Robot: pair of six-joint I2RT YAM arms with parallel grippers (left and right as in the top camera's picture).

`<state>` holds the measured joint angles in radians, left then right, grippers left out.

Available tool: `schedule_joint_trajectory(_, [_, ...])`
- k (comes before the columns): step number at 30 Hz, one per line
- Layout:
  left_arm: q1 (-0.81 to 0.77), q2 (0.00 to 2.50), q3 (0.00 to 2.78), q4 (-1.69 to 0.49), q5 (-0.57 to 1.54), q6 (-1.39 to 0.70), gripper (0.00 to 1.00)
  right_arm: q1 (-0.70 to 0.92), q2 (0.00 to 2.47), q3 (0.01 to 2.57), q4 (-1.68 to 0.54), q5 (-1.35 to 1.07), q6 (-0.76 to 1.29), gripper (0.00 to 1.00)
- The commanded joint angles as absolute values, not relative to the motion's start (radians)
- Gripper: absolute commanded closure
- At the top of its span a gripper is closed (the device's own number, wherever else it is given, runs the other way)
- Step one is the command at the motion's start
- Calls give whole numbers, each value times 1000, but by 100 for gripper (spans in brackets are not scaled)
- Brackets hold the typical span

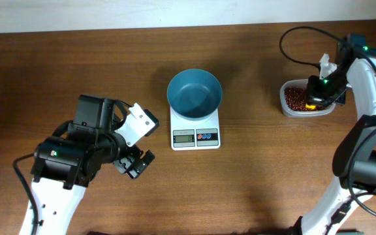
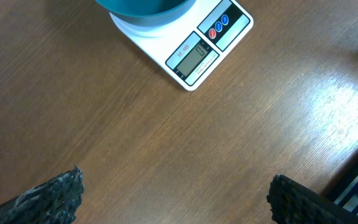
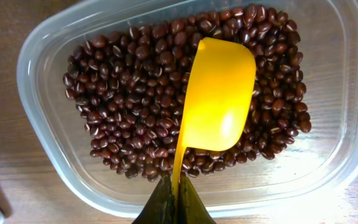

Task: Scoop item into bowl and weigh 50g on scale
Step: 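Drag the scoop through the red beans to fill it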

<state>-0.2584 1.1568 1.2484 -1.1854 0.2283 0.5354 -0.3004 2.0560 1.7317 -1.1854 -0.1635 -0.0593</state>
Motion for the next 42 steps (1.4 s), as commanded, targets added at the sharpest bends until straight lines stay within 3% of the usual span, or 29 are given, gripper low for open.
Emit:
schedule_joint_trajectory(1, [-252, 1164, 1267, -1184, 229, 554, 1, -324, 2030, 1723, -1198, -266, -75, 96])
schedule_joint_trajectory(11, [-252, 1164, 1267, -1184, 229, 554, 1, -421, 2031, 1722, -1194, -424, -123, 96])
schedule_joint_trajectory(42, [-252, 1164, 1267, -1184, 229, 554, 1, -419, 2056, 1684, -1184, -509, -134, 96])
